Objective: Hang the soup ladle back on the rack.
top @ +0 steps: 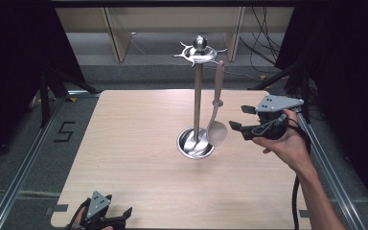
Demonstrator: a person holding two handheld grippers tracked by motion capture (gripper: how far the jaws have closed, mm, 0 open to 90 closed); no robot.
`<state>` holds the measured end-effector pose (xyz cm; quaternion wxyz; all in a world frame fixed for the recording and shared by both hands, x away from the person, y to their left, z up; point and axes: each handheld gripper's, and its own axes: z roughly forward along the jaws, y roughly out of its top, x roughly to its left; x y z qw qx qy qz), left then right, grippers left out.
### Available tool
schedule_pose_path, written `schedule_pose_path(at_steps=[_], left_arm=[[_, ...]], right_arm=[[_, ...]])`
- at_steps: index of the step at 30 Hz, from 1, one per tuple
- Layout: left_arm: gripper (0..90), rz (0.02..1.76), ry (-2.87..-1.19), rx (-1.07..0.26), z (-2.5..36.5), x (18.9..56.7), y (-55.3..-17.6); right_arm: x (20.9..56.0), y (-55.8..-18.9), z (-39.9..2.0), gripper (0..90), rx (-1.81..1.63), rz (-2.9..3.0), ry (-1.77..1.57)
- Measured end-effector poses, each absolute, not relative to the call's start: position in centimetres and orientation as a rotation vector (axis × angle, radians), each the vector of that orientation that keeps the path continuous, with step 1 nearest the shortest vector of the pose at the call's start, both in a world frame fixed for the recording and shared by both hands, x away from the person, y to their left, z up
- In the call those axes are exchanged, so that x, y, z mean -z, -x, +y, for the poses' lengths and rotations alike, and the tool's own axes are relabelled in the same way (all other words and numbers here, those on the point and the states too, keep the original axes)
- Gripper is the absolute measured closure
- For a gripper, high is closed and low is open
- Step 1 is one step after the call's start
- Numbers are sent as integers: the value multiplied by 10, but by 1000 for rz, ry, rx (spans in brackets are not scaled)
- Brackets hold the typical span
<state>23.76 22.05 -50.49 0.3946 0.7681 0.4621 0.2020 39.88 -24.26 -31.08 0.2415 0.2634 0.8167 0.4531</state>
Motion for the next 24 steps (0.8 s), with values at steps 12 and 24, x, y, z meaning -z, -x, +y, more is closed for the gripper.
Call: schedule_pose_path(at_steps=[12,24], left_arm=[[151,1150,-1958,-517,222,504,-238],[150,1173,-1967,-515,222,502,-236]], right_arm=[[357,-368,-250,292,-1155,2279,-763],[415,-353,-257,287,-1123,2385,-834]])
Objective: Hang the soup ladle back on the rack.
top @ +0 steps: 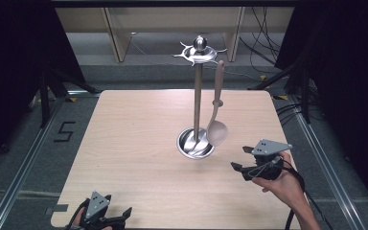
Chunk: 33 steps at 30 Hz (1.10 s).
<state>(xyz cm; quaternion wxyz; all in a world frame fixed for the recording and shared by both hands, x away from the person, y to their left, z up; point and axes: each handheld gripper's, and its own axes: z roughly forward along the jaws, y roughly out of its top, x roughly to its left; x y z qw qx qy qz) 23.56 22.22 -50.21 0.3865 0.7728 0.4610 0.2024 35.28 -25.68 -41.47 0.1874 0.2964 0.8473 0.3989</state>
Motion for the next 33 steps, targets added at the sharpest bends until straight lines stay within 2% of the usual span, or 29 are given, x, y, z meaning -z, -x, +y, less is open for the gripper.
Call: schedule_pose_path(at_steps=[7,8,11,19,20,22,26,33], left_arm=[[150,1175,-1945,-514,221,503,-235],[150,1128,-2000,-530,225,502,-236],[150,1180,-1954,-516,222,504,-235],[149,1144,-1968,-526,222,505,-234],[150,1180,-1987,-534,222,504,-233],[149,1096,-2022,-543,225,502,-237],[149,1193,-1962,-516,220,504,-231],[149,1172,-1972,-522,221,504,-233]], right_arm=[[435,-344,-255,265,-1129,2413,-840],[437,-343,-255,259,-1137,2419,-842],[443,-338,-256,254,-1155,2400,-862],[459,-326,-259,245,-1136,2434,-850],[461,-325,-259,242,-1130,2430,-833],[464,-322,-260,240,-1125,2444,-819],[466,-316,-262,239,-1111,2444,-845],[470,-308,-264,223,-1113,2441,-850]])
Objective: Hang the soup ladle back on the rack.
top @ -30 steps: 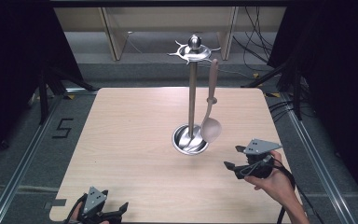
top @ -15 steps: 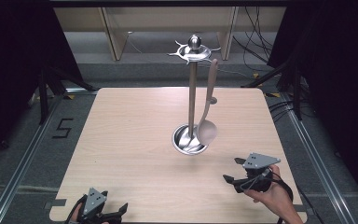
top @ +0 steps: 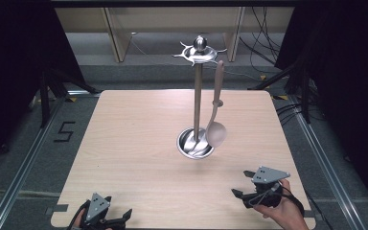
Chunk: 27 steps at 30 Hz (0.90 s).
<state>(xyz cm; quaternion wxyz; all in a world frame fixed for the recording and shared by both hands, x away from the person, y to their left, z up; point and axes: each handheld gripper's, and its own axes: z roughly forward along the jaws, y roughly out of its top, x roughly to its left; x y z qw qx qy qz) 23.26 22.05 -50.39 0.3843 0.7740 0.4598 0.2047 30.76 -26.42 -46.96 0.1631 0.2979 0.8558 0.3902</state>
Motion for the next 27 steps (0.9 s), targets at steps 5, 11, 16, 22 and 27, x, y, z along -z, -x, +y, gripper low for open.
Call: schedule_pose_path(at_steps=[5,11,16,22,27], left_arm=[[149,1169,-1965,-521,220,504,-232],[149,1168,-1972,-520,220,504,-232],[149,1173,-1972,-522,220,505,-231],[149,1134,-2007,-539,222,504,-233],[149,1148,-1992,-533,220,504,-232]], right_arm=[[473,-301,-266,206,-1125,2425,-865],[476,-292,-265,183,-1117,2422,-854],[477,-286,-266,184,-1108,2425,-841],[480,-281,-271,185,-1087,2425,-861],[485,-277,-273,187,-1050,2443,-890]])
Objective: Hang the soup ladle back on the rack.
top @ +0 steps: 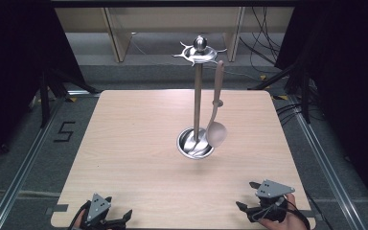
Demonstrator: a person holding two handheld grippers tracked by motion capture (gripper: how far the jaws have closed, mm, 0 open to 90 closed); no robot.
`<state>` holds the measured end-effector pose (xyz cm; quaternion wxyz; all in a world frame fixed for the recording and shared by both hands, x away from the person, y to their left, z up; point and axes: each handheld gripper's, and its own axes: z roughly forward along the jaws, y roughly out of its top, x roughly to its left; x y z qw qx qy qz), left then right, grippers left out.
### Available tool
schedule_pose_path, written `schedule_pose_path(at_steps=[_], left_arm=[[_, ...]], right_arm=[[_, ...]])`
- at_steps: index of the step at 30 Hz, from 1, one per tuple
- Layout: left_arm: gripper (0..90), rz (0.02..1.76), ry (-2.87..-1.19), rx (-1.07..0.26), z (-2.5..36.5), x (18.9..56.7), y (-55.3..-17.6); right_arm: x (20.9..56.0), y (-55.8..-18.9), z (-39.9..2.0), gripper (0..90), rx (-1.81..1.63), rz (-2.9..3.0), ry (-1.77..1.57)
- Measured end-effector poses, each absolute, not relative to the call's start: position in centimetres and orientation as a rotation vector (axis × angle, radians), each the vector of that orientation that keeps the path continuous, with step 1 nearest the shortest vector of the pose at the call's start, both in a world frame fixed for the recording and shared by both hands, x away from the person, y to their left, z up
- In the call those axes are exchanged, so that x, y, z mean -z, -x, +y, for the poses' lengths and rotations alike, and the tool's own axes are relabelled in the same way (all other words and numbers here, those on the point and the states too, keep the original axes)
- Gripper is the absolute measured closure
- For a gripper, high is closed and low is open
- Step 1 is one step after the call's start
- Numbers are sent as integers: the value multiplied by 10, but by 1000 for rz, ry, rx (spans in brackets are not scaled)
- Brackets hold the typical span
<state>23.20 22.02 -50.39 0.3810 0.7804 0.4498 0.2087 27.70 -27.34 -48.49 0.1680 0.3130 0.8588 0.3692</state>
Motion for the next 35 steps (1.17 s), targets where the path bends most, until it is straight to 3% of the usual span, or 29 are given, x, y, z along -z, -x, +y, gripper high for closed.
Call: schedule_pose_path(at_steps=[15,35], left_arm=[[149,1133,-1995,-526,217,505,-234],[149,1119,-2016,-534,219,505,-234]], right_arm=[[493,-259,-282,184,-1009,2435,-940],[500,-261,-286,184,-977,2448,-960]])
